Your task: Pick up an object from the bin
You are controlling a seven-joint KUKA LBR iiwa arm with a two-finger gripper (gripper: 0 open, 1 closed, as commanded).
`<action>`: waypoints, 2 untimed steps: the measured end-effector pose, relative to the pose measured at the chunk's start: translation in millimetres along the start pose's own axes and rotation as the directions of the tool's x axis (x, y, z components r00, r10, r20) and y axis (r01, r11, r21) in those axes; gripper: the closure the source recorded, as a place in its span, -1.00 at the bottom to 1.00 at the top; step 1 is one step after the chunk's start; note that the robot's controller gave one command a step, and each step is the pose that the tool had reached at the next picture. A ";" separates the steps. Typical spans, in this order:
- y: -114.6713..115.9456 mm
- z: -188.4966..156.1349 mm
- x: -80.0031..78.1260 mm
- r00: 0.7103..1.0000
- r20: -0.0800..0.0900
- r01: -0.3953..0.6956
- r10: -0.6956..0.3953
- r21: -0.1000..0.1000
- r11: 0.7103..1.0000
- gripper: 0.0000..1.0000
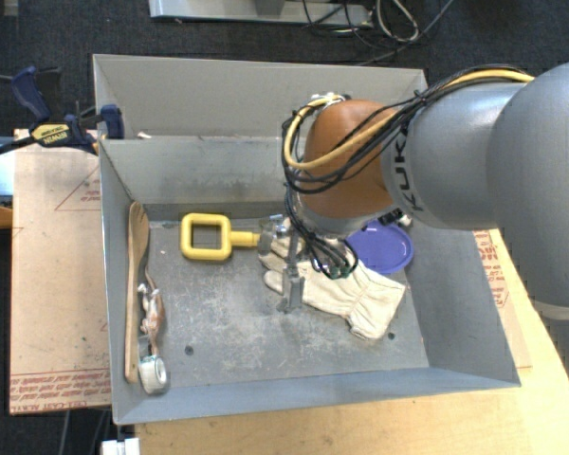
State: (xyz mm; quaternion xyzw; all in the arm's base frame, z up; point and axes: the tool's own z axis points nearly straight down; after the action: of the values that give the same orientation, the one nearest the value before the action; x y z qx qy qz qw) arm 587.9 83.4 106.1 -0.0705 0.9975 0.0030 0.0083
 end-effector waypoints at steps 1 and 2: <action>20.7 -0.7 44.1 0.993 -0.014 0.117 -0.117 -0.005 0.993 -1.00; -53.6 21.3 25.8 0.999 0.000 -0.054 0.054 -0.001 0.999 -1.00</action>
Offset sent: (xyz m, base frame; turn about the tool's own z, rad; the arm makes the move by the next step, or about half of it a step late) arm 0.0006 -0.0999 -0.0361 0.2854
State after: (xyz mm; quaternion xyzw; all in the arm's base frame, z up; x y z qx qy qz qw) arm 570.2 26.8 84.1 -0.0434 0.9990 0.0036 0.0084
